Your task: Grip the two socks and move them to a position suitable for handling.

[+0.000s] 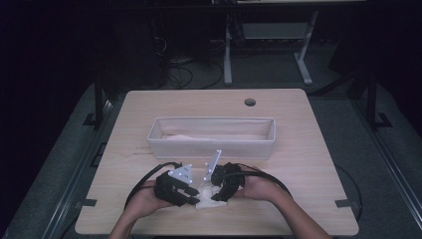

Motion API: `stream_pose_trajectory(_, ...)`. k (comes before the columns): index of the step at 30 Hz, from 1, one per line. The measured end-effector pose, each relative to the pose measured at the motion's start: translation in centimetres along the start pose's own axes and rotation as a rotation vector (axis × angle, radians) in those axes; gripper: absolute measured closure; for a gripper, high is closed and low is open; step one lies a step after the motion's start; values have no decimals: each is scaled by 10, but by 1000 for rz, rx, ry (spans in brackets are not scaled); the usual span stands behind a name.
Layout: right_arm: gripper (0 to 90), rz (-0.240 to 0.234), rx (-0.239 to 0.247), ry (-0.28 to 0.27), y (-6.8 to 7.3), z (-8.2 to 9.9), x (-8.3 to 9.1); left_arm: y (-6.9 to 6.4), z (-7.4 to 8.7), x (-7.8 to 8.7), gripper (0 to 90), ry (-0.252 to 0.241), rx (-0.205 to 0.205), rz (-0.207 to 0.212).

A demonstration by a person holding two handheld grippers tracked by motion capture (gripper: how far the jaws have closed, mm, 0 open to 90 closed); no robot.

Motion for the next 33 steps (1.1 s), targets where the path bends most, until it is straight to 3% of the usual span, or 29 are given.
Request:
stream_pose_trajectory(5, 490, -8, -18, 17, 1, 1, -2, 3, -4, -9, 697, 40, -3, -13)
stream_pose_trajectory(10, 517, -5, -33, 16, 4, 4, -3, 8, -4, -15, 702, 58, 23, -28)
stream_pose_trajectory(16, 530, -10, -65, 13, 8, 9, -3, 14, -5, -20, 702, 70, 25, -34)
stream_pose_trajectory(22, 534, 11, -54, -4, 8, 10, 7, 14, -7, -20, 701, 80, 20, -41)
stream_pose_trajectory(28, 725, 80, -20, -51, 10, 4, 27, 14, -7, -20, 702, 74, 25, -39)
stream_pose_trajectory(33, 823, 96, -39, -6, 0, 2, 13, 15, -7, -20, 702, 80, 20, -39)
Point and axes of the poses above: each handheld gripper's, and its own axes: x roughly backward along the jaws, z roughly out of its underside, y roughly to its left, the point moved 2 cm from there along -x, roughly forward along the jaws, and after that the axes turned 2 degrees about -z, right-handed, at the moved point
